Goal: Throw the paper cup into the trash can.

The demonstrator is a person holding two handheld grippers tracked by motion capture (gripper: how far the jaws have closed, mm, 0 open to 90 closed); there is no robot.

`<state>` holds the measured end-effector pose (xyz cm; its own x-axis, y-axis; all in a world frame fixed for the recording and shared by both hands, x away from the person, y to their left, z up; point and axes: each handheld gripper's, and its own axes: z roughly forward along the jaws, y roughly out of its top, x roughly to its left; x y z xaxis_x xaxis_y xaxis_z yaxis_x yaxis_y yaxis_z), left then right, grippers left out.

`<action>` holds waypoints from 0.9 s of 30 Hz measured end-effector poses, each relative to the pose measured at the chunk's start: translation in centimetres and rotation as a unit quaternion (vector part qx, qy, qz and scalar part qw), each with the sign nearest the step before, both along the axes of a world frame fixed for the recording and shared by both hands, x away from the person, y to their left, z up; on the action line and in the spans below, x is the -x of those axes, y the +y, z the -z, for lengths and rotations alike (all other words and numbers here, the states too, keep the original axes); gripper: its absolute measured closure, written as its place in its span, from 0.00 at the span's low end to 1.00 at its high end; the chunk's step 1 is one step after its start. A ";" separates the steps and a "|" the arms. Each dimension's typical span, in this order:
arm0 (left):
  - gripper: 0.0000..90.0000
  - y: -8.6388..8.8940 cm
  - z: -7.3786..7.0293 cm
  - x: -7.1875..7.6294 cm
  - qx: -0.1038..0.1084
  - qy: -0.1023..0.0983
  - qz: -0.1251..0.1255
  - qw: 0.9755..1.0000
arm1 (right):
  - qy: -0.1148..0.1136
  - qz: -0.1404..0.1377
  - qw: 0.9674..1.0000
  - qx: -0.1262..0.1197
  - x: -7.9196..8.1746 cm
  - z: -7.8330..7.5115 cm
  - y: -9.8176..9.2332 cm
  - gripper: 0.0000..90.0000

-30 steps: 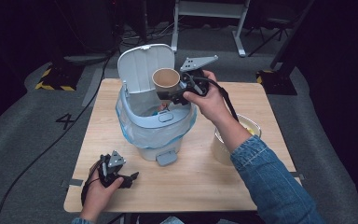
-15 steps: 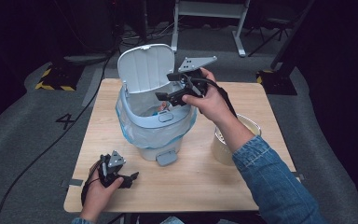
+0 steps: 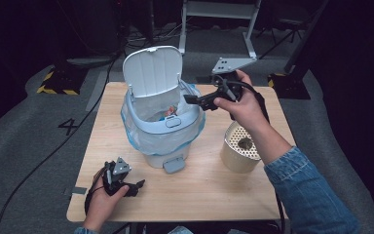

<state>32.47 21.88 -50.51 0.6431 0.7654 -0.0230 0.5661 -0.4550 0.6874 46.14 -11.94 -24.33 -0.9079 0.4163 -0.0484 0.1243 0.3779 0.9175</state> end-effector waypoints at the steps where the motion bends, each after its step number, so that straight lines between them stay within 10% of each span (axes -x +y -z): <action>1: 0.13 0.0 0.0 0.0 -0.001 0.000 0.000 1.000 | 0.000 0.003 1.000 -0.001 0.1 -0.1 -0.5 0.20; 27: 0.13 0.2 0.0 0.0 -0.003 -0.001 0.007 1.000 | 0.015 0.083 0.995 0.046 3.3 1.7 -14.2 0.21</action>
